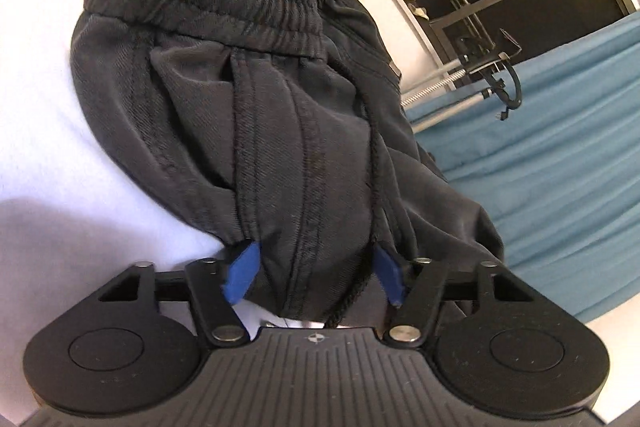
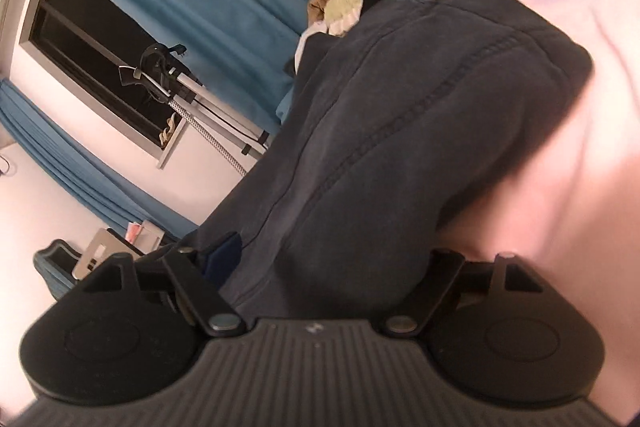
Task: Fold clothes
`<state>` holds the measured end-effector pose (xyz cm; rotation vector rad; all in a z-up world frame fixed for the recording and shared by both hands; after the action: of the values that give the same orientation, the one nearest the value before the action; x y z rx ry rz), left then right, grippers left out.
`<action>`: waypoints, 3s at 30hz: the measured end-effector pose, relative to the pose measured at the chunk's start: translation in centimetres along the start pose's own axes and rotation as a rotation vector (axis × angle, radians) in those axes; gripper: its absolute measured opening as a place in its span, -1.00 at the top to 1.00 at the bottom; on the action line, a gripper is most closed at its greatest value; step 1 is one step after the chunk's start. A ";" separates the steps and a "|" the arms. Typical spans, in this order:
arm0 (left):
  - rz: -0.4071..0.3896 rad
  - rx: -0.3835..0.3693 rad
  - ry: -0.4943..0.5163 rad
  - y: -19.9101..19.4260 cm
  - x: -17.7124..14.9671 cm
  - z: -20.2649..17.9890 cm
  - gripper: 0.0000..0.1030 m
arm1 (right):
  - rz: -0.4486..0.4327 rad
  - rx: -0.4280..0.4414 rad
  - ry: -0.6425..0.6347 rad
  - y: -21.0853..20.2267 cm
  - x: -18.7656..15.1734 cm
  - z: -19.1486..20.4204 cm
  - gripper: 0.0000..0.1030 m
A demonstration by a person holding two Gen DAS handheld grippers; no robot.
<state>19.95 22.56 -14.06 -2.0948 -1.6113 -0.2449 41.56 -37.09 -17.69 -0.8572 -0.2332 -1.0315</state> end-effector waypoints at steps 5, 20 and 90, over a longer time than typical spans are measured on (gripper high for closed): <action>-0.006 0.059 0.070 0.0 0.3 -0.1 0.47 | -0.060 -0.021 0.008 -0.8 0.5 0.1 0.59; -0.239 -0.057 0.112 -9.4 5.5 -5.5 0.82 | -0.428 0.081 0.002 -19.0 7.2 8.8 0.82; -0.074 0.060 0.029 -7.0 2.7 -0.5 0.71 | -0.565 0.066 -0.222 -14.9 24.2 19.0 0.94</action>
<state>14.15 25.94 -10.67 -1.9810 -1.6602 -0.2469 45.93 -42.74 15.76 -0.8655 -0.7236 -1.4417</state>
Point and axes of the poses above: each gripper's, at about its wrist camera, not at the fingertips, and y roughly the way its jaws point, z to its left, x to its top, the point moved 10 cm from there along y, roughly the way its jaws point, and after that the axes turned 14 degrees about -x, right-handed, at the moved point
